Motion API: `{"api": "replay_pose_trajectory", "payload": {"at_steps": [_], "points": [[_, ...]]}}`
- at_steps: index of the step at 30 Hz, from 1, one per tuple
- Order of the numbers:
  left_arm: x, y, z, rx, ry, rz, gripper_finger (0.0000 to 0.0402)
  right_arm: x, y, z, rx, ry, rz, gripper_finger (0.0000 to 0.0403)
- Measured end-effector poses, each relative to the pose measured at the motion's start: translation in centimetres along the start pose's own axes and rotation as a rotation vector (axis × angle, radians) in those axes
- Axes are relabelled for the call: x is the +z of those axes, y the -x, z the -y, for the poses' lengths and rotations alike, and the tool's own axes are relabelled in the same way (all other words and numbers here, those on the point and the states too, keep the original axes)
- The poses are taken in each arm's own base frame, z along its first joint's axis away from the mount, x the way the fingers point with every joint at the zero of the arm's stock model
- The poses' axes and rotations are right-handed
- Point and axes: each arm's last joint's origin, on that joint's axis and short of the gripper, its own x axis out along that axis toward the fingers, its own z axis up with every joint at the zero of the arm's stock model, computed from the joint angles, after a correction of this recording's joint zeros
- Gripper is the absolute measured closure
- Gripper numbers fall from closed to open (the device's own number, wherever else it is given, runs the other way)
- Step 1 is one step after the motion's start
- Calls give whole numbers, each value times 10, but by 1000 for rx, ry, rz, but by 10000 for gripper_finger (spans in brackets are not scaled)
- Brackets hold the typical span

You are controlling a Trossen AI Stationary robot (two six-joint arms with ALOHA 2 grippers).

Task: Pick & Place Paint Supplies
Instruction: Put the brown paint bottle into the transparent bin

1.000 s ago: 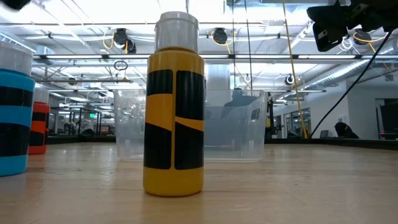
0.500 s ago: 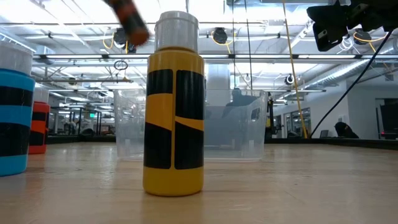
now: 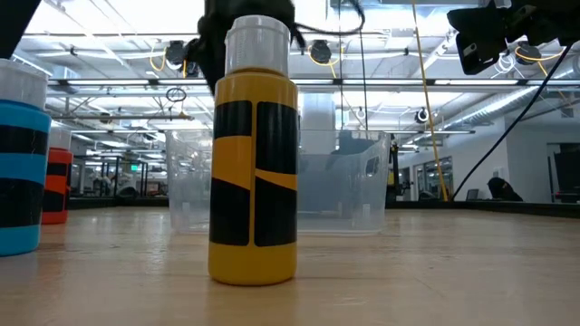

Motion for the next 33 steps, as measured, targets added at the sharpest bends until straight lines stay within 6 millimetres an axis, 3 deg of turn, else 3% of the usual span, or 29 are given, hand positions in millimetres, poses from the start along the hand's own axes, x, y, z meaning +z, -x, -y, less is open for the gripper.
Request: {"api": "replay_pose_trajectory", "payload": {"at_steps": [18, 25, 33], "points": [[5, -47, 15, 107, 29, -88, 276, 0, 0, 0, 1, 0, 0, 220], [7, -49, 17, 94, 32, -77, 272, 0, 0, 0, 1, 0, 0, 220], [8, -49, 17, 93, 42, -75, 227, 0, 0, 0, 1, 0, 1, 220]]}}
